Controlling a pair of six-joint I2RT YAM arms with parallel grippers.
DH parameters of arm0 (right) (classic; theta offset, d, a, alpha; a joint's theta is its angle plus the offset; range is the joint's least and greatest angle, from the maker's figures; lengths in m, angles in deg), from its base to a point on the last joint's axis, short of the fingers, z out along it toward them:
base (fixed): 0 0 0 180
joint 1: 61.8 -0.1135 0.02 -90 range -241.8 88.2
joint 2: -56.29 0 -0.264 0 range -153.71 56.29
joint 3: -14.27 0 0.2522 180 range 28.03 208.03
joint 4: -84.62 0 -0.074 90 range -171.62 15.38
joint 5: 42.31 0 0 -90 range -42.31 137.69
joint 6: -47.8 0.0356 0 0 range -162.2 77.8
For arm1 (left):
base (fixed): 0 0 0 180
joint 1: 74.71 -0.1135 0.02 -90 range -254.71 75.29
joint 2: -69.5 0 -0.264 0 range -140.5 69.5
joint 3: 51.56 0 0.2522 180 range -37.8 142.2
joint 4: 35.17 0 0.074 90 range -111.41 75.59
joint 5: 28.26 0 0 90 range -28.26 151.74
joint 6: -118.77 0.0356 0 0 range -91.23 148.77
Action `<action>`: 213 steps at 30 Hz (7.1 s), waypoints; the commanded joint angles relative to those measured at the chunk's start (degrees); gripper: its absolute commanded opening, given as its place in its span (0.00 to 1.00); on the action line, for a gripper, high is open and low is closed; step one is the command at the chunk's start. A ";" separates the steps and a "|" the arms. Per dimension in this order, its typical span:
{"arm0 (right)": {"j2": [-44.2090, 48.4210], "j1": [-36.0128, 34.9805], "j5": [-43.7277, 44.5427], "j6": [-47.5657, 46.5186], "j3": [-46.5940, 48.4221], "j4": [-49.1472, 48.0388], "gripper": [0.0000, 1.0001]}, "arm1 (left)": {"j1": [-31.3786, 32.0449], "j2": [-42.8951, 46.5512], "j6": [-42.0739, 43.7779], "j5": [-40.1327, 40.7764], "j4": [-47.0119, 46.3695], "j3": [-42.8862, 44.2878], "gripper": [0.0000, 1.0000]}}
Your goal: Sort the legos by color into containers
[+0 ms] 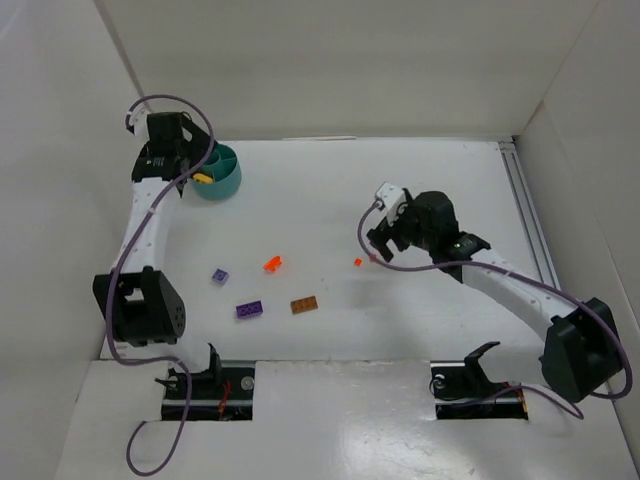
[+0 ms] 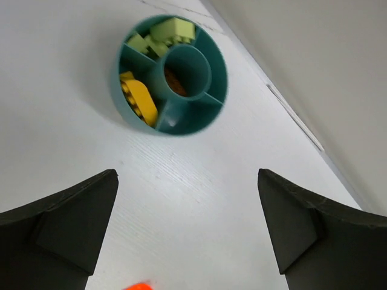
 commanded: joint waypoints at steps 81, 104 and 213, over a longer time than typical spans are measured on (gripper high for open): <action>-32.71 -27.31 -22.34 -16.25 8.09 -11.76 0.60 | 13.81 46.52 11.35 -35.53 -9.70 -44.12 1.00; -30.34 -27.31 -22.42 -20.01 9.22 -14.14 0.65 | 13.81 47.58 10.83 -33.85 -8.12 -44.65 1.00; -2.66 -16.24 -31.22 -2.09 -0.61 -32.60 0.35 | 29.72 40.46 -0.51 -40.98 -39.24 -50.45 0.00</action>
